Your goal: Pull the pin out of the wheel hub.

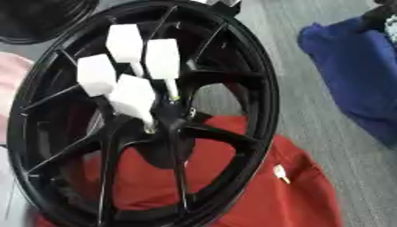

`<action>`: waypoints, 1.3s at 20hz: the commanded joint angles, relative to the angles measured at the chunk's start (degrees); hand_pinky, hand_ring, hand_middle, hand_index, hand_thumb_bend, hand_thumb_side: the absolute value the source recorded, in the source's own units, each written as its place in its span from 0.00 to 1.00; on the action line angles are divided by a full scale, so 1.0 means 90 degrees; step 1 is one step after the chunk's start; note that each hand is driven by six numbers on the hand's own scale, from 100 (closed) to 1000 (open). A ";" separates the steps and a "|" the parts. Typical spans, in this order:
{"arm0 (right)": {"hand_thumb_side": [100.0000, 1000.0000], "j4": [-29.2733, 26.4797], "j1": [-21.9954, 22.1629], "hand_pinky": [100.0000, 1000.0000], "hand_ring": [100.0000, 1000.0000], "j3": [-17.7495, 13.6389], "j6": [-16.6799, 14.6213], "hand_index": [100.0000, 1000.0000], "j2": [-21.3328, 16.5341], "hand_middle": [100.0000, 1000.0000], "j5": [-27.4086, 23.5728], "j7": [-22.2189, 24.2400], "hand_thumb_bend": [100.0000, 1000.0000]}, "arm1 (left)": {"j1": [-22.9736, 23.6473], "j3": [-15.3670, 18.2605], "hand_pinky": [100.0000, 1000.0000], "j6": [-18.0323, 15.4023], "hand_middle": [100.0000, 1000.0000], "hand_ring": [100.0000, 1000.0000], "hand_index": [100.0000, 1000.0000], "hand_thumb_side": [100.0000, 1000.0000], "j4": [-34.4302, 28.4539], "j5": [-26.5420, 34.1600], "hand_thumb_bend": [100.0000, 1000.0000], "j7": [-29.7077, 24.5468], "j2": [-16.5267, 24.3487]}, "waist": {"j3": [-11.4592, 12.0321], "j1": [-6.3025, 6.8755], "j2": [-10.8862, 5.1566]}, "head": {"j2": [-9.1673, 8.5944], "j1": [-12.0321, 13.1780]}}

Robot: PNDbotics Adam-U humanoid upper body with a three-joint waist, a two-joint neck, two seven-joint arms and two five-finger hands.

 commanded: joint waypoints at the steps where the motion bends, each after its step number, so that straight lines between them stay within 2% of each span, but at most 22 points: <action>1: 0.49 -0.0052 0.0018 0.85 0.57 -0.0068 -0.0006 0.72 -0.0181 0.54 0.0042 -0.0006 0.00 | -0.0628 0.0492 0.82 0.0127 0.73 0.78 0.89 0.64 0.0376 -0.0790 0.49 -0.2381 -0.0409 | 0.0035 -0.0052 -0.0218 | -0.0013 -0.0047; 3: 0.49 -0.0045 0.0033 0.85 0.57 -0.0070 -0.0004 0.72 -0.0172 0.54 0.0045 -0.0007 0.00 | -0.0938 0.0623 0.82 0.0003 0.73 0.78 0.89 0.64 0.0654 -0.1356 0.50 -0.3281 -0.0744 | 0.0048 -0.0065 -0.0233 | -0.0005 -0.0025; 5: 0.49 -0.0036 0.0034 0.85 0.57 -0.0062 -0.0004 0.72 -0.0162 0.54 0.0042 0.0004 0.00 | -0.1148 0.0569 0.81 -0.0066 0.73 0.78 0.89 0.64 0.0949 -0.1595 0.50 -0.3580 -0.1037 | 0.0040 -0.0078 -0.0243 | -0.0013 0.0030; 10: 0.49 -0.0020 0.0018 0.85 0.57 -0.0050 -0.0002 0.72 -0.0148 0.54 0.0022 0.0025 0.00 | -0.1526 0.0188 0.81 -0.0138 0.75 0.79 0.88 0.59 0.1618 -0.1870 0.56 -0.3672 -0.1573 | 0.0006 -0.0087 -0.0258 | 0.0006 0.0146; 15: 0.49 -0.0014 -0.0006 0.85 0.57 -0.0027 0.0006 0.73 -0.0150 0.54 0.0015 0.0056 0.00 | -0.1687 0.0022 0.82 -0.0113 0.75 0.79 0.85 0.49 0.2017 -0.1986 0.61 -0.3675 -0.1836 | -0.0025 -0.0072 -0.0254 | 0.0000 0.0203; 22: 0.49 0.0007 -0.0064 0.85 0.57 0.0020 0.0010 0.73 -0.0138 0.54 -0.0002 0.0122 0.00 | -0.1895 -0.0366 0.82 -0.0062 0.75 0.79 0.85 0.52 0.2432 -0.2071 0.63 -0.3675 -0.2303 | -0.0105 -0.0063 -0.0247 | -0.0011 0.0285; 26: 0.49 0.0020 -0.0097 0.85 0.57 0.0043 0.0023 0.73 -0.0134 0.54 -0.0011 0.0158 0.00 | -0.1907 -0.0479 0.82 -0.0041 0.75 0.79 0.85 0.54 0.2459 -0.2067 0.65 -0.3675 -0.2395 | -0.0136 -0.0051 -0.0239 | -0.0068 0.0264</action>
